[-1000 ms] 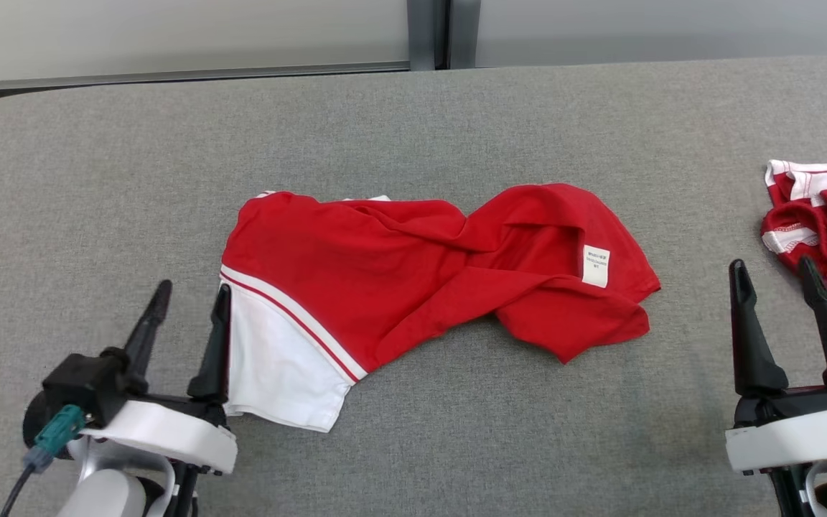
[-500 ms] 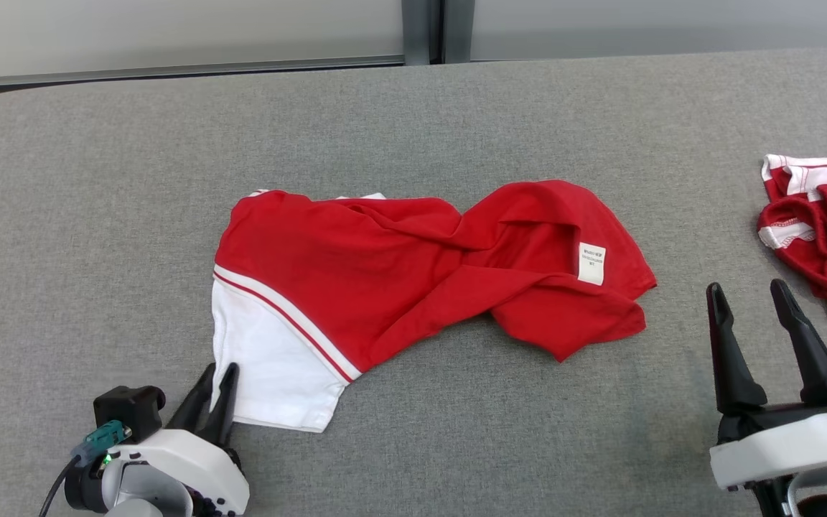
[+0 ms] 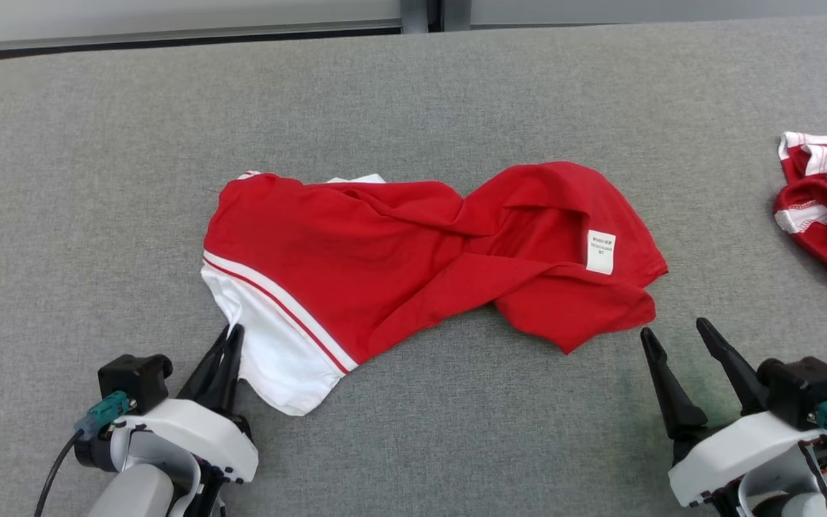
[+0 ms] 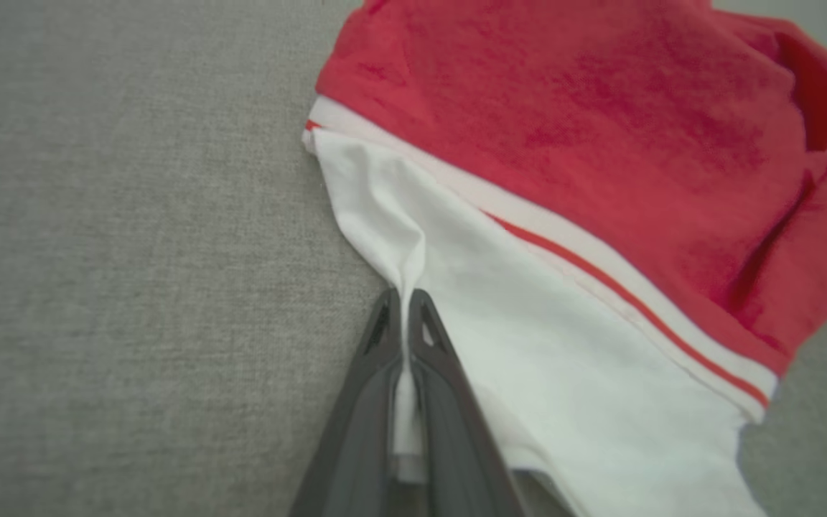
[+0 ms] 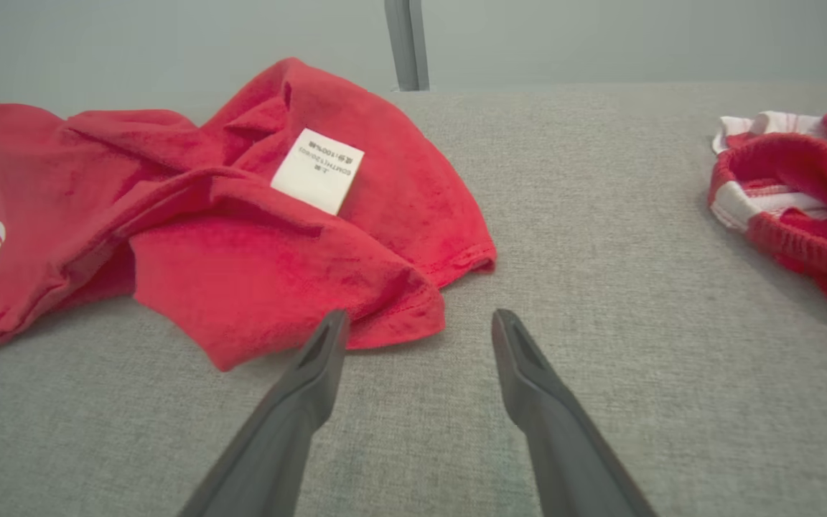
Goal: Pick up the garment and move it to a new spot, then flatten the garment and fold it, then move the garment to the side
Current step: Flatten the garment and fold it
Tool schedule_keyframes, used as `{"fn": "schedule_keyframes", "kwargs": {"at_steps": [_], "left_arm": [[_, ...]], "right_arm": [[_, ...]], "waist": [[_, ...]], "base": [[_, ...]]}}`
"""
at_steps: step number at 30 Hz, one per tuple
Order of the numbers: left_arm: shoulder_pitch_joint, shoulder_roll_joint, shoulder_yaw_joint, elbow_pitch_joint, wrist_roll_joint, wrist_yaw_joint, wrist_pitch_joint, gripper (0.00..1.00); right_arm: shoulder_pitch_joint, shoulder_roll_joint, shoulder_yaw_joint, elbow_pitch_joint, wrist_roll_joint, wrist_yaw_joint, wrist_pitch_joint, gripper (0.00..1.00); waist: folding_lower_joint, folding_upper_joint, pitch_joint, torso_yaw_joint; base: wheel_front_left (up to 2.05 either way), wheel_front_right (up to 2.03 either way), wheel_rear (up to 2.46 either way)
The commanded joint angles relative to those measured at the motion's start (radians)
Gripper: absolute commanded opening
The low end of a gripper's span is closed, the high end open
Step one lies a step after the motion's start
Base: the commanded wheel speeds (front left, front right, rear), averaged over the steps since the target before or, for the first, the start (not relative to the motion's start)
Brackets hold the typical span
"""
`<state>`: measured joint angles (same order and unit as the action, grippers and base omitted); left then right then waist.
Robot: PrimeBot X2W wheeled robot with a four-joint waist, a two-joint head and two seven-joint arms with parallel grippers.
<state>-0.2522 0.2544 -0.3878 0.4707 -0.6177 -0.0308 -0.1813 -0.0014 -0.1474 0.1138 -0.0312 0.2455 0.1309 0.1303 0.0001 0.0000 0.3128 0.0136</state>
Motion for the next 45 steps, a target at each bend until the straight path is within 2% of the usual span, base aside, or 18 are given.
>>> {"fn": "schedule_keyframes", "kwargs": {"at_steps": [1,7,8,9,10,11,15,19,24,29,35,39,45], "left_arm": [[-0.015,-0.006,-0.002,0.016,-0.004,-0.001,0.003,0.0],[-0.047,-0.014,-0.004,0.037,-0.009,-0.017,-0.015,0.0],[-0.051,-0.015,-0.003,0.043,-0.007,-0.017,-0.02,0.0],[-0.052,-0.018,-0.002,0.045,-0.007,-0.019,-0.027,0.0],[-0.054,-0.019,0.002,0.041,-0.009,-0.022,-0.036,0.0],[-0.056,-0.016,0.007,0.036,-0.005,-0.02,-0.043,0.0],[-0.059,-0.005,0.036,-0.033,0.012,-0.004,-0.07,0.0],[-0.042,0.019,0.081,-0.149,0.04,0.038,-0.08,0.0],[-0.033,0.06,0.153,-0.363,0.064,0.097,-0.083,0.0],[-0.074,0.077,0.215,-0.556,0.035,0.116,-0.075,0.0],[-0.165,0.118,0.237,-0.697,0.071,0.144,-0.038,0.0],[-0.25,0.14,0.245,-0.72,0.079,0.153,0.004,0.0],[-0.389,0.11,0.225,-0.641,0.047,0.128,0.019,0.0]], "right_arm": [[-0.025,-0.012,0.006,0.022,0.007,0.0,-0.016,1.0],[-0.121,-0.028,0.041,0.15,0.005,0.0,-0.059,1.0],[-0.132,-0.031,0.045,0.169,0.0,0.0,-0.069,0.97],[-0.141,-0.033,0.044,0.176,-0.007,0.0,-0.088,0.5],[-0.147,-0.031,0.042,0.185,-0.007,0.0,-0.1,0.15],[-0.149,-0.031,0.046,0.19,-0.011,0.0,-0.111,0.0],[-0.153,-0.044,0.029,0.158,-0.034,0.0,-0.159,0.0],[-0.155,-0.057,0.0,0.089,-0.049,0.0,-0.182,0.0],[-0.171,-0.073,-0.064,-0.045,-0.068,0.0,-0.187,0.0],[-0.197,-0.089,-0.135,-0.22,-0.089,-0.001,-0.166,0.0],[-0.264,-0.109,-0.183,-0.366,-0.091,-0.001,-0.133,0.0],[-0.333,-0.081,-0.219,-0.405,-0.065,-0.001,-0.119,0.0],[-0.421,-0.037,-0.223,-0.349,-0.033,-0.001,-0.119,0.0]], "waist": [[-0.0001,0.0,0.016,0.011],[-0.0001,0.0,0.058,0.027],[-0.0001,0.0,0.058,0.028],[-0.0001,0.0,0.059,0.032],[-0.0001,0.0,0.058,0.035],[-0.0001,0.0,0.057,0.035],[-0.0001,0.0,0.047,0.037],[-0.0001,0.0,0.025,0.031],[-0.0001,0.0,-0.02,0.02],[-0.0001,0.0,-0.065,0.018],[-0.0001,0.0,-0.102,0.009],[-0.0001,0.0,-0.121,0.002],[-0.0001,0.0,-0.094,0.002]], "base": [[0.0,0.0,0.0],[0.0,0.0,0.0],[0.0,0.0,0.0],[0.0,0.0,0.0],[0.0,0.0,0.0],[0.0,0.0,0.0],[0.0,0.0,0.0],[0.0,0.0,0.0],[0.0,0.0,0.0],[0.0,0.0,0.0],[0.0,0.0,0.0],[0.0,0.0,0.0],[0.0,0.0,0.0]]}}
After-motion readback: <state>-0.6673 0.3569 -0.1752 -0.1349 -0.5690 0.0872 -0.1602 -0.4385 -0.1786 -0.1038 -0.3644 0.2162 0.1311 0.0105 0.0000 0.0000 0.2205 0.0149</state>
